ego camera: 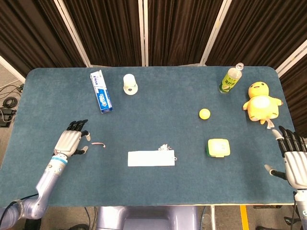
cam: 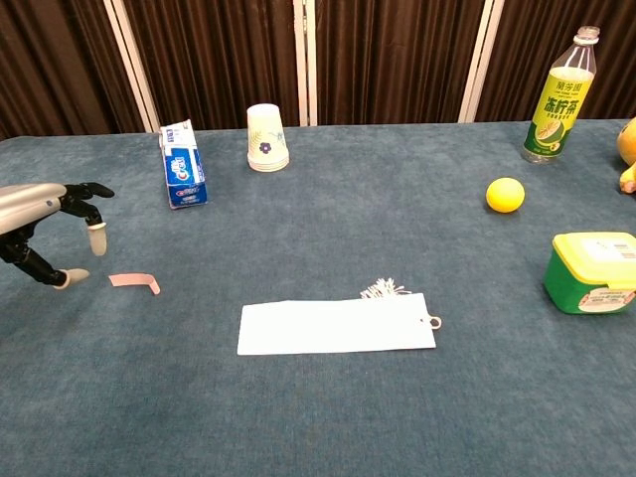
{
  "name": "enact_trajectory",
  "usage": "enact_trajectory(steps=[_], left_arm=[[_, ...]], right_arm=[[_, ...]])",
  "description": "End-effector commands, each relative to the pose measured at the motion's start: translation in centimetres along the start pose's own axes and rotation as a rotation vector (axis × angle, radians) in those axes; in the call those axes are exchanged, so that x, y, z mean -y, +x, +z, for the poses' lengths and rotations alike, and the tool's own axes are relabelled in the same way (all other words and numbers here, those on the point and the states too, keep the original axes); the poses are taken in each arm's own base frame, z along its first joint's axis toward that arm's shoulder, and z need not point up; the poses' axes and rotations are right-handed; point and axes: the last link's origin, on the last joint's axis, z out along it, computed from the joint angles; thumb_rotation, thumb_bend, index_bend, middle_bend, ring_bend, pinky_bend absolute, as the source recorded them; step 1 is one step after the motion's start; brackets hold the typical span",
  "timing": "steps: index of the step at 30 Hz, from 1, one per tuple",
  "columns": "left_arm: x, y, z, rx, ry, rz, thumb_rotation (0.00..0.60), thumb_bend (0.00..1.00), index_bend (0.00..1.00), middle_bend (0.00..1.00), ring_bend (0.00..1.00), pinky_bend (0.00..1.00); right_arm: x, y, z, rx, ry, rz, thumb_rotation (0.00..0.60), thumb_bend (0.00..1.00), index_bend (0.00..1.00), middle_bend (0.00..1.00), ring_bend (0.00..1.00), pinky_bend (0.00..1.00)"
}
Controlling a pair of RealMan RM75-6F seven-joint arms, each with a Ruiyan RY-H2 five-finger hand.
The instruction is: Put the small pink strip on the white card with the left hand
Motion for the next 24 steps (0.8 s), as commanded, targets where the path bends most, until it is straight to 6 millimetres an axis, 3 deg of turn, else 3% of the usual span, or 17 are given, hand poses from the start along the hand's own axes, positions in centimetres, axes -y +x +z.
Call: enact_trajectory(steps=[1,12,24], left_arm=[[-0.5,-0.2,0.9,0.002,0.000,0.005,0.600,0.34,0.44,0.00,0.00,0.00],[-2.1,-1.7,2.9,0.038,-0.004,0.028,0.600,0.40,0.47,0.00,0.00,0.00],[-2.5,-2.2,3.1,0.051,-0.003,0.026,0.600,0.41,0.52,0.00,0.00,0.00]], right_arm=[[-0.1,-0.2,0.1,0.008,-0.005,-0.001,0.600,0.00,0.04,0.00,0.00,0.00],[-0.3,-0.4,0.3,0.017,-0.014,0.001,0.600,0.00,0.04,0.00,0.00,0.00],[-0.6,-0.2,0.4,0.015,-0.020,0.012,0.600,0.00,0.04,0.00,0.00,0.00]])
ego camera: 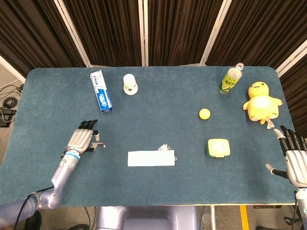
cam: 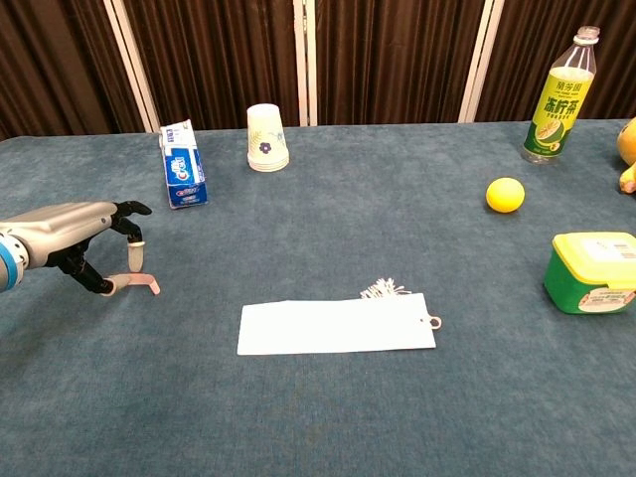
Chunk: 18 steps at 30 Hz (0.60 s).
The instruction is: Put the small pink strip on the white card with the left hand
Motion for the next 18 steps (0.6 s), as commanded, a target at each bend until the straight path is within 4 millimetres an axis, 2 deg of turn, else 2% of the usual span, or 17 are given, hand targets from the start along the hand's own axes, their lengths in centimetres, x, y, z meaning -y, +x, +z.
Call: enact_trajectory(steps=[1,9,18], left_arm=[[-0.09,-0.05,-0.01,0.002,0.000,-0.004,0.600,0.42,0.52,0.00,0.00,0.00],[-0.47,-0.11,0.17,0.006,-0.003,0.005,0.600,0.44,0.54,0.00,0.00,0.00],[-0.95,0.30,0.13,0.004,0.001,-0.018,0.600,0.44,0.65,0.00,0.00,0.00]], right_arm=[[-0.01,-0.03,0.00,0.002,0.001,0.001,0.600,0.00,0.04,0.00,0.00,0.00],[0.08,0.02,-0.01,0.005,0.008,0.008,0.600,0.00,0.04,0.00,0.00,0.00],[0.09,0.11,-0.05,0.003,0.013,0.013,0.600,0.00,0.04,0.00,0.00,0.00]])
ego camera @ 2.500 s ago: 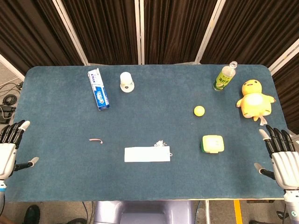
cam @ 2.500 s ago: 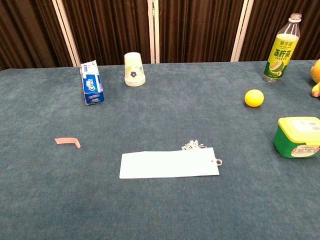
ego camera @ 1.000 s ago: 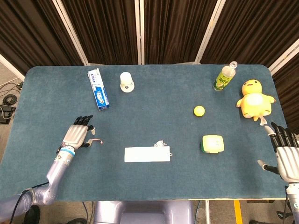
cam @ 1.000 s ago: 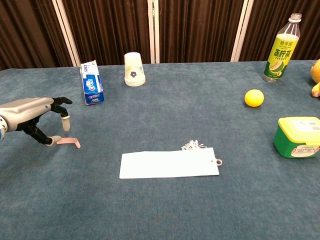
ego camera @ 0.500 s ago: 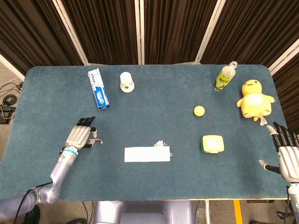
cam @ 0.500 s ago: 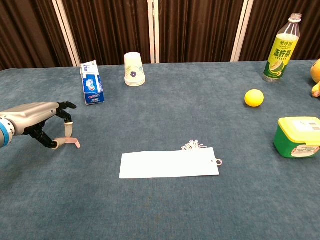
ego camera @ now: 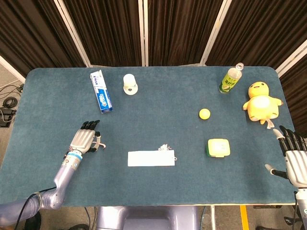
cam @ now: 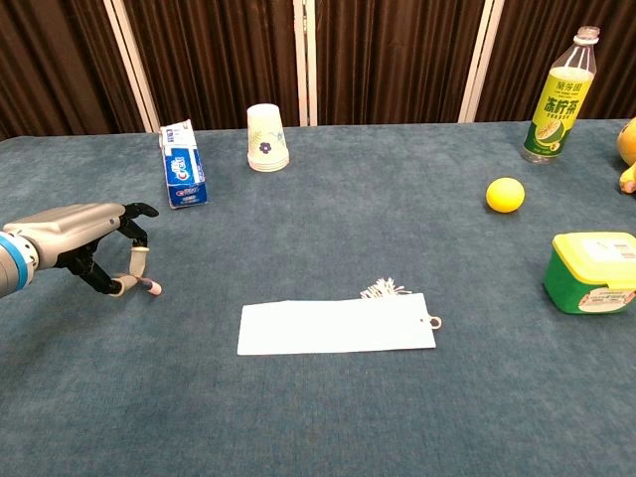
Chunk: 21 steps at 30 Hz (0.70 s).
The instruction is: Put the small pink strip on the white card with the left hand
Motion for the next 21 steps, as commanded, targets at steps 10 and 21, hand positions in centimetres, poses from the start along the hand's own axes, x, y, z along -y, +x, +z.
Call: enact_trajectory(steps=[10,21], left_arm=[[-1.4,1.6,-0.5,-0.014,-0.047,-0.038,0.600,0.44,0.65,0.00,0.00,0.00],[-7.4,5.2,-0.1,0.001,-0.205,-0.018,0.600,0.44,0.65,0.00,0.00,0.00]], right_arm=[[0.0,0.0,0.0,0.002,0.002,0.001,0.600,0.00,0.04,0.00,0.00,0.00],[0.1,-0.2,0.1,0.005,0.002,-0.005,0.600,0.00,0.04,0.00,0.00,0.00]])
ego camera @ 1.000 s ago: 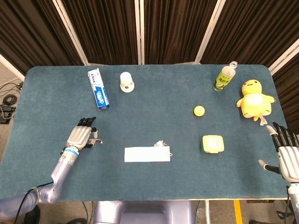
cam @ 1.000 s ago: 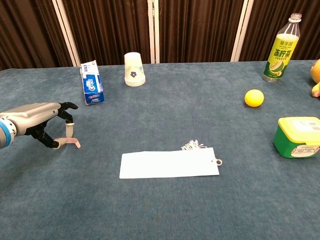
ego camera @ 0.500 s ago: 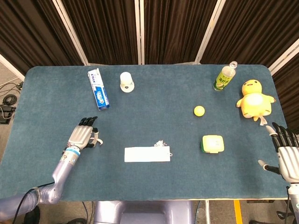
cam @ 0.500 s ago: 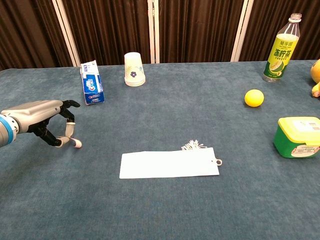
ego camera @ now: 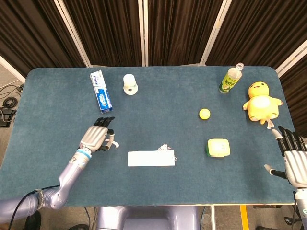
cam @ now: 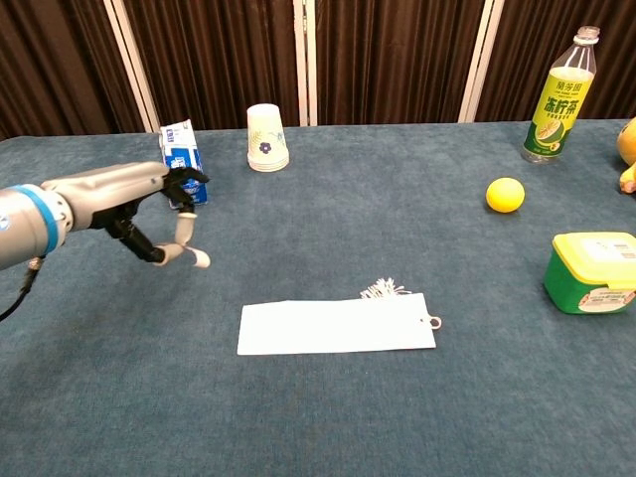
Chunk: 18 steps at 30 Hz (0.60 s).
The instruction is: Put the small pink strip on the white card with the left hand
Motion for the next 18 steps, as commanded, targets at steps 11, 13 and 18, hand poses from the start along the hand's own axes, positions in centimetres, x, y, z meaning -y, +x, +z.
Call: enact_trajectory(steps=[11,13,18], left_arm=[[-7.2,1.1,2.5,0.149,-0.117,0.157,0.600,0.44,0.64,0.00,0.00,0.00],[-8.4,0.6,3.0,0.166,-0.122,0.189,0.600,0.44,0.64,0.00,0.00,0.00],[-10.0,-0.1,3.5,0.180,-0.116,0.241,0.600,0.44,0.64,0.00,0.00,0.00]], right_arm=[[-0.3,-0.1,0.1,0.002,-0.011,-0.004,0.600,0.00,0.04,0.00,0.00,0.00],[-0.4,-0.1,0.2,0.002,-0.015,-0.003,0.600,0.00,0.04,0.00,0.00,0.00],[-0.5,-0.1,0.2,0.005,-0.019,-0.003,0.600,0.00,0.04,0.00,0.00,0.00]])
